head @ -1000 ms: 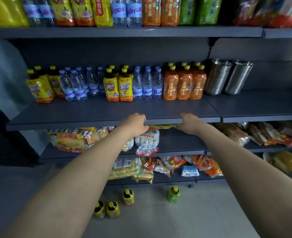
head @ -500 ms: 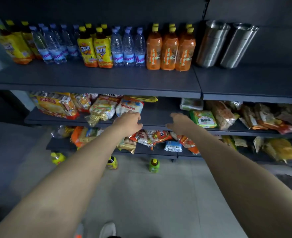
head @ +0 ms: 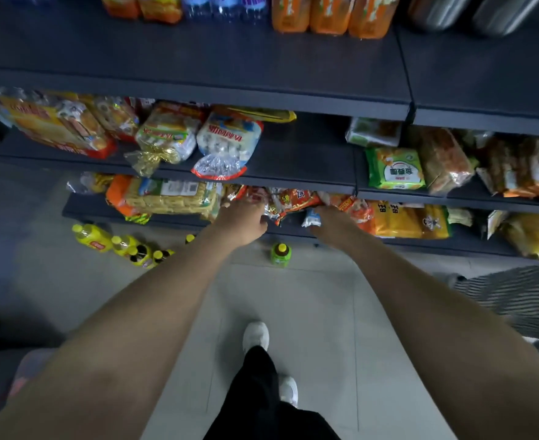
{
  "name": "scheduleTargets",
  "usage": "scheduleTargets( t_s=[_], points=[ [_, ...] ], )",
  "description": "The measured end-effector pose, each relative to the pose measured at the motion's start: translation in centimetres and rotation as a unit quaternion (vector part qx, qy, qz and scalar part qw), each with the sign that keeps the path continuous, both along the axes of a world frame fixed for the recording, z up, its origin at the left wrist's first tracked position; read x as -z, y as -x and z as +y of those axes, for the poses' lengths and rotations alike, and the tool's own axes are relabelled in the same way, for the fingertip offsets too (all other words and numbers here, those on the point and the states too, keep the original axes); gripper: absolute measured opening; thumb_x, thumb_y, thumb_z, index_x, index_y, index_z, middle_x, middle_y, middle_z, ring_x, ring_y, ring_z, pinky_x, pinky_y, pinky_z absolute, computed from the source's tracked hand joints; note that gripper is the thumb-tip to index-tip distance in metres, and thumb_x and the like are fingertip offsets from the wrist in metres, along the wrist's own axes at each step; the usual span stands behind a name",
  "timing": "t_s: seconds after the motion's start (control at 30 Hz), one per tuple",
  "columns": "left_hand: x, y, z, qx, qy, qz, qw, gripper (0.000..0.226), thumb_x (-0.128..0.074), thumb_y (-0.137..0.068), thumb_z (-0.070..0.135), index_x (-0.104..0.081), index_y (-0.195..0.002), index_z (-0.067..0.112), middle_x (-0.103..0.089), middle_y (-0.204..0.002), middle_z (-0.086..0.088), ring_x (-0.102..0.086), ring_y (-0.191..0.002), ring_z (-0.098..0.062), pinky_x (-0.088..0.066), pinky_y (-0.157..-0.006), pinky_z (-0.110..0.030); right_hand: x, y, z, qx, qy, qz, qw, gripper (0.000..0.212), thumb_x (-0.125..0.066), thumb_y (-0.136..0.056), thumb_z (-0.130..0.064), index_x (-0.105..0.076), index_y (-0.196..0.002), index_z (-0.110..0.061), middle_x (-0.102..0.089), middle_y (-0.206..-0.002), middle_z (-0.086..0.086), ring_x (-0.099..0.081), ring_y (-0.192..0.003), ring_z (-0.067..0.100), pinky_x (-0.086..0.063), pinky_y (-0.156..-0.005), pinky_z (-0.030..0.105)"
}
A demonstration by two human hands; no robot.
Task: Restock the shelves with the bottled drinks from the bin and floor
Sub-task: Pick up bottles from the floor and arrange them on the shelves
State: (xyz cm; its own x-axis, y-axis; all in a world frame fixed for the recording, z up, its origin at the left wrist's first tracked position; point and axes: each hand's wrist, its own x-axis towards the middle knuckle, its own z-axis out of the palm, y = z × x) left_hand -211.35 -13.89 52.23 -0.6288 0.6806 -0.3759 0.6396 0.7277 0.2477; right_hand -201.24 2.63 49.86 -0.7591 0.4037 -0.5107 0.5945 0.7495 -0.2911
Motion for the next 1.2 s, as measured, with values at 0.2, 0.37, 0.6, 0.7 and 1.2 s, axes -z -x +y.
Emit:
scheduleTargets(
  t_s=[0.2,0.37,0.6,0.7,1.2],
  points=[
    [8.2,3.6,0.7,0.014,0.041,-0.033,0.998,0.037,-0.046,-0.093,0.027,-0.052,-0.125,0.008,-0.05,-0.132,-0.011,-0.048,-0.12,-0.03,-0.043,-0.097,-0.041,7.7,3.0,0.4,0.009,0.005,-0.047,0.999,0.054,-0.053,-0.093,-0.033,-0.038,-0.137,-0.007,-0.042,-0.14,0.017,-0.042,-0.128,0.034,-0.039,-0.103,0.04],
    [16.0,5.8,0.9,0.018,0.056,-0.05,0.997,0.036,-0.046,-0.094,0.027,-0.052,-0.123,0.008,-0.056,-0.126,-0.012,-0.052,-0.115,-0.03,-0.045,-0.095,-0.042,15.7,5.0,0.4,0.008,0.013,-0.059,0.998,0.057,-0.055,-0.092,-0.035,-0.037,-0.135,-0.002,-0.042,-0.138,0.02,-0.043,-0.126,0.036,-0.04,-0.1,0.04],
    [27.0,7.0,2.0,-0.013,0.063,-0.089,0.994,0.035,-0.048,-0.093,0.025,-0.052,-0.124,0.009,-0.053,-0.128,-0.014,-0.05,-0.118,-0.031,-0.044,-0.097,-0.046,27.3,6.0,1.0,0.008,0.04,-0.072,0.997,0.056,-0.059,-0.09,-0.031,-0.04,-0.137,-0.009,-0.044,-0.139,0.017,-0.042,-0.127,0.035,-0.037,-0.101,0.042],
    [32.5,7.3,2.5,-0.018,0.077,-0.096,0.992,0.036,-0.047,-0.094,0.024,-0.05,-0.127,0.011,-0.05,-0.129,-0.012,-0.047,-0.12,-0.031,-0.041,-0.097,-0.046,32.8,6.3,1.7,0.008,0.05,-0.075,0.996,0.056,-0.061,-0.089,-0.03,-0.04,-0.137,-0.011,-0.045,-0.139,0.015,-0.043,-0.126,0.034,-0.038,-0.101,0.041],
    [53.9,8.1,3.6,-0.054,0.083,-0.144,0.985,0.038,-0.046,-0.093,0.025,-0.049,-0.128,0.008,-0.049,-0.13,-0.015,-0.048,-0.117,-0.032,-0.043,-0.097,-0.047,54.4,8.0,3.6,0.049,0.075,0.026,0.996,0.063,-0.065,-0.086,-0.03,-0.037,-0.139,-0.011,-0.049,-0.134,0.011,-0.045,-0.123,0.031,-0.04,-0.095,0.036]
  ],
)
